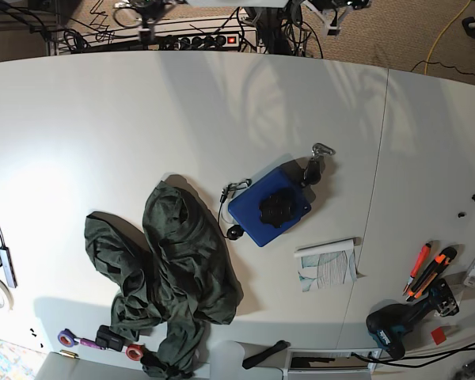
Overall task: Layout the t-shirt on the table in an organized manner, then fold the t-shirt properly
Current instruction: 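Raise both grippers from the rest pose above the table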
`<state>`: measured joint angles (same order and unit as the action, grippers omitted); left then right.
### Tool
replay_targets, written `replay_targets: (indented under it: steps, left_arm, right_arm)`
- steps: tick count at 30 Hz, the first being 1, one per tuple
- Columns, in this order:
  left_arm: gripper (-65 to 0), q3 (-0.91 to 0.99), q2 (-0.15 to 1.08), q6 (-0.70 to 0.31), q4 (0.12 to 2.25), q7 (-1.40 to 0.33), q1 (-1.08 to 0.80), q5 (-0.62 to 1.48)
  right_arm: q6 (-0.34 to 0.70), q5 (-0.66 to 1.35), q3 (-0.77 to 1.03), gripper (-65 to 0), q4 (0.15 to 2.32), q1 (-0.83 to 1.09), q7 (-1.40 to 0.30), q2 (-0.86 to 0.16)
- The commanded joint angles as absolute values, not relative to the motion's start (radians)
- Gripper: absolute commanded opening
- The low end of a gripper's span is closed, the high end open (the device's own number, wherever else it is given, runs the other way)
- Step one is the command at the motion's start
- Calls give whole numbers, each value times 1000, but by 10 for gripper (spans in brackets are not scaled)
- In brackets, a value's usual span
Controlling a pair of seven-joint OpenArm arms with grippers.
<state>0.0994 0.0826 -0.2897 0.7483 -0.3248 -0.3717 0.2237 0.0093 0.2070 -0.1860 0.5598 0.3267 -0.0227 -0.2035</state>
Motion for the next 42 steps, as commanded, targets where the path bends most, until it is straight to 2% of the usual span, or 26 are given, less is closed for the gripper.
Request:
replay_targets:
  steps: [1,7,12,14,19,26,33,42]
  left_arm:
    - [-650,100,103,-307,790,-319,-403,256]
    - [-650,101,203,-342,1064,-186,-600,308]
    - [-650,101,296,-342,1327,-180,-779,308]
    - [-650,101,351,-342,1436,-190,-856,308]
    - [-650,127,505,-341,1712,-190,-1048,311]
    - [-650,269,603,-342,2048,-191,-1251,389]
    - [-650,404,612,-407,2294,-194,-1206,450]
    - [-650,407,612,-409,2315,-241,-890,573]
  right_arm:
    - [6,210,-184,-650,601,358,-7,-231]
    - [1,209,-181,-650,875,543,38,-352]
    - [-81,209,-181,-650,1142,709,37,-429]
    - [-116,209,-167,-650,1259,793,38,-437]
    - [-117,209,-74,-650,1538,998,50,-438]
    - [-102,210,93,-650,1823,1184,46,-438]
    - [-102,210,184,-650,2015,1187,46,-437]
    - [-101,209,184,-650,2081,1030,31,-340]
